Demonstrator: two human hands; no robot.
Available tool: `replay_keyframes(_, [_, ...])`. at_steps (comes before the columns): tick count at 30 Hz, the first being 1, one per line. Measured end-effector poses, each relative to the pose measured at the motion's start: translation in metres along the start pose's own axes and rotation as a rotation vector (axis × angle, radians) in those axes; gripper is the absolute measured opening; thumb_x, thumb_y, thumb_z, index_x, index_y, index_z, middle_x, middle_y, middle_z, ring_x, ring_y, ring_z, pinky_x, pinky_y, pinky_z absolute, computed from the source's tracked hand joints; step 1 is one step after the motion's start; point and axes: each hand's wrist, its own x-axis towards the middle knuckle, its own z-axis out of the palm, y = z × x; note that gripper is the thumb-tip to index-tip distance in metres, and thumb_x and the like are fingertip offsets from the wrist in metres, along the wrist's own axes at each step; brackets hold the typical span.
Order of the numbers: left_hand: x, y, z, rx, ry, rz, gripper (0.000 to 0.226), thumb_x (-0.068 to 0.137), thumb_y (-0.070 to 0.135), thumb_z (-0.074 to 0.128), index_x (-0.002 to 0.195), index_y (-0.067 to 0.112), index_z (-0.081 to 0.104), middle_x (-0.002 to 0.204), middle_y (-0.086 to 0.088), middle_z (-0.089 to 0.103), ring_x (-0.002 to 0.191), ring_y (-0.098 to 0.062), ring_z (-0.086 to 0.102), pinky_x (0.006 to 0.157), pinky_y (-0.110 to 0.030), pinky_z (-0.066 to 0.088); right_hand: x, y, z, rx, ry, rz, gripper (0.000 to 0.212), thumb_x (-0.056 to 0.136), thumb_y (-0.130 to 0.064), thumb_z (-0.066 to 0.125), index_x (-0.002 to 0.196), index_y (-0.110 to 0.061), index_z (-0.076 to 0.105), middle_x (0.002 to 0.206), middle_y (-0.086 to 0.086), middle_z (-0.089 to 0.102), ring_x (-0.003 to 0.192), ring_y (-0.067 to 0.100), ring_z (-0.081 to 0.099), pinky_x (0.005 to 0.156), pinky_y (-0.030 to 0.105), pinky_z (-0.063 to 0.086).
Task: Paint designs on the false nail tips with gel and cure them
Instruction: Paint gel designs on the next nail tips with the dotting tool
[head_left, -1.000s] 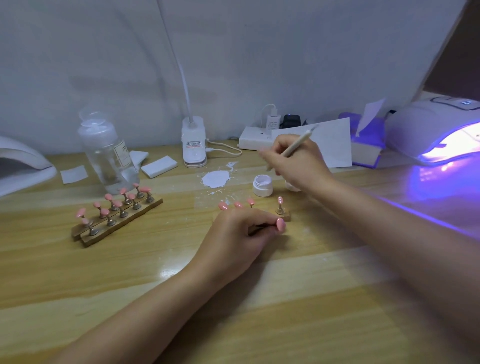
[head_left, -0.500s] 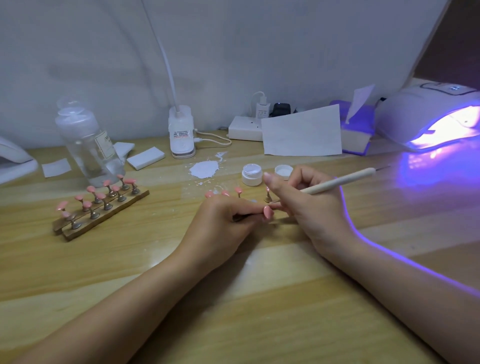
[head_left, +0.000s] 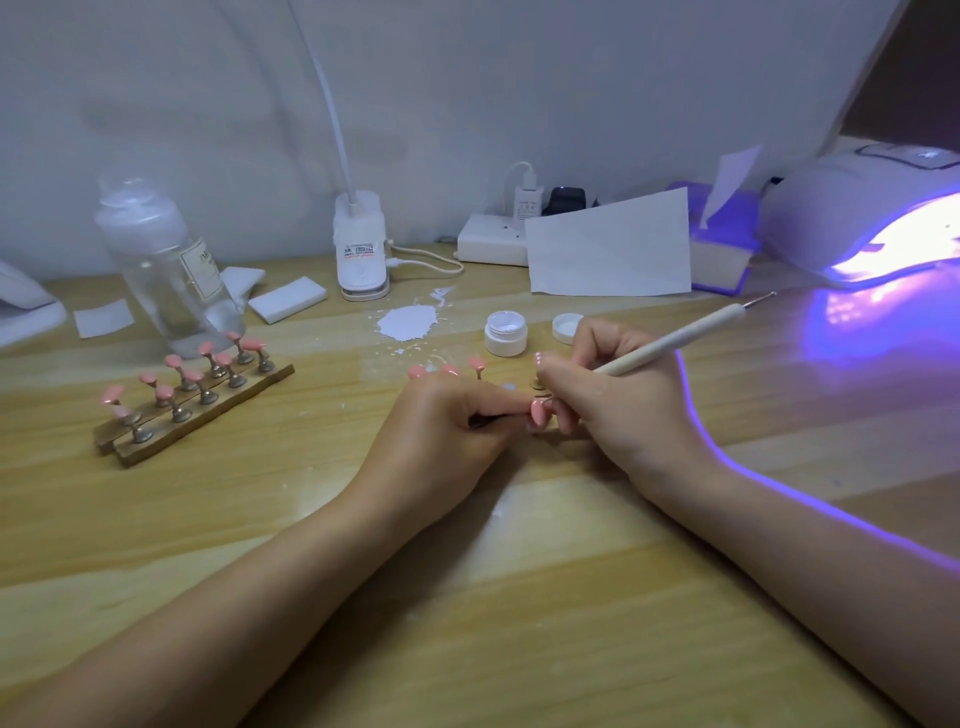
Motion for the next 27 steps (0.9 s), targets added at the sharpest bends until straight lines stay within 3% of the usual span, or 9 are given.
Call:
replay_keyframes(8, [0.0008,0.0011,0.0005,0.003,0.007,0.006,0.019,0.081,0.003,0.066,0.086,0.018,0.076,0.075,0.004,0.072,0.062,0.004,0.042,0.059,-0.022,0.041,-0.0003,-0.0013,0.001,0.01,-0.01,0.009,0.041,0.078,0.011,0.055,0.048,-0.011,0.035,0.033,0.003,0.043,0.036,0.012,0.053,0.041,0.02,0.044])
replay_keyframes(13, [0.001,0.0034,0.0,0.035,0.008,0.056,0.016,0.081,0.003,0.066,0.084,0.016,0.075,0.065,0.026,0.061,0.055,0.02,0.039,0.053,-0.004,0.03,-0.0012,-0.0021,0.0014,0.004,-0.011,0.014,0.041,0.077,0.011,0.055,0.049,-0.011,0.035,0.033,0.002,0.044,0.036,0.011,0.054,0.042,0.02,0.045])
replay_keyframes(20, [0.0012,0.0036,-0.0002,0.063,0.018,0.05,0.016,0.081,0.001,0.066,0.084,0.014,0.075,0.051,0.03,0.054,0.051,0.017,0.039,0.057,-0.003,0.03,-0.0012,-0.0029,0.0017,0.005,-0.007,0.03,0.042,0.078,0.009,0.056,0.048,-0.012,0.036,0.034,0.002,0.045,0.038,0.012,0.054,0.045,0.024,0.047])
replay_keyframes(27, [0.0014,0.0039,-0.0005,0.065,0.022,0.071,0.016,0.08,0.002,0.066,0.084,0.014,0.075,0.052,0.024,0.053,0.052,0.017,0.04,0.053,-0.004,0.03,-0.0012,-0.003,0.0013,0.002,-0.011,0.018,0.042,0.078,0.01,0.056,0.049,-0.011,0.036,0.035,0.003,0.045,0.038,0.013,0.054,0.044,0.022,0.047])
